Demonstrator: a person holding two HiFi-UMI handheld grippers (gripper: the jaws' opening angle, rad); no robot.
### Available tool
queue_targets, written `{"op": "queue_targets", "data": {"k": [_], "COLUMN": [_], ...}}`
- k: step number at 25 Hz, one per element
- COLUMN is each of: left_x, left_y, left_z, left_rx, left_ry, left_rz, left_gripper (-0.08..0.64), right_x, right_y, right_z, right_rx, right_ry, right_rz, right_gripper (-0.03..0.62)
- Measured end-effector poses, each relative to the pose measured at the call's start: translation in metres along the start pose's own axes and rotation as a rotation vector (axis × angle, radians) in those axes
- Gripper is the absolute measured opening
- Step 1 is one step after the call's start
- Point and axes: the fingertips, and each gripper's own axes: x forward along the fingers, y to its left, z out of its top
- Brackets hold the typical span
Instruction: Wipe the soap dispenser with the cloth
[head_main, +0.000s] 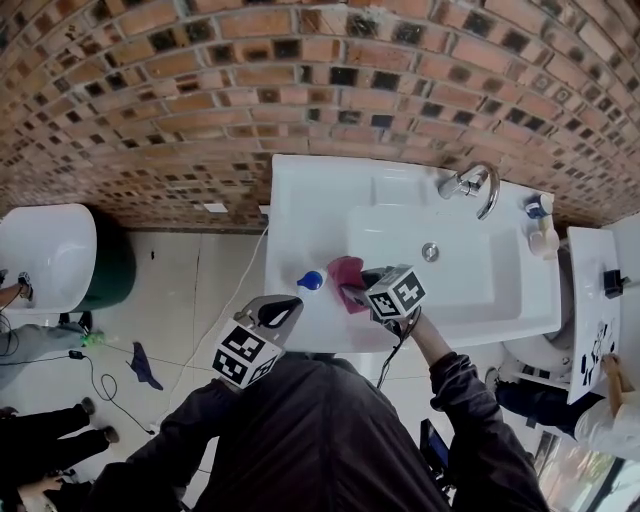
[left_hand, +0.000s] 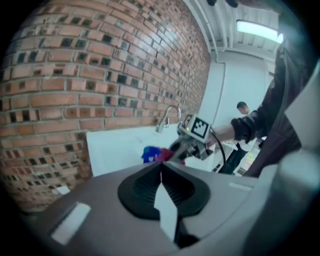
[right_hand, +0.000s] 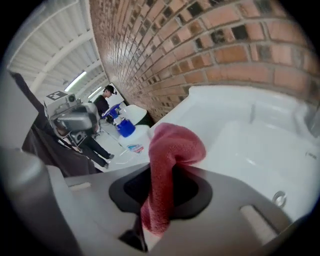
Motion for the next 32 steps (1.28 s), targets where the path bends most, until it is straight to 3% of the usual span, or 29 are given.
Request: {"op": "queue_targets", "data": {"k": [3, 5, 10, 14, 27, 32], "left_x": [0.026, 0.042, 0.063, 0.064, 0.057, 0.061], "left_y": [0.004, 0.004, 0.005, 0.012, 0.051, 0.066], "left_z": [-0.037, -0.050, -0.070, -0.077, -0.073, -0.068], "left_rx": [-0.111, -0.176, -0.205, -0.214, -0.207, -0.200], "left_ry": [0.109, 0.164, 0.265, 0.296, 0.299, 0.293], "left_rz": [-0.014, -0.031, -0.020, 0.013, 0.080, 0.074], "left_gripper": [-0.014, -0.014, -0.014, -0.014, -0.017, -0.017], "right_x": [0.008, 0.019, 0.038, 0.039, 0.021, 0.021], "right_y": [-0.017, -0.018, 0.003, 0.014, 0.047, 0.071], "right_z": [0.031, 0.048, 0.061, 0.049, 0.010, -0.001], "right_rx": [-0.202, -0.357, -0.719, -0.863, -0.852, -0.777], "right_ry": [0.005, 0.023, 0.120, 0.197, 0.197, 0.155], "right_rz": [-0.109, -0.134, -0.065, -0.012, 0.033, 0.044], "right_gripper": [0.084, 0.084, 0.084, 0.081, 0.081, 0.081]}}
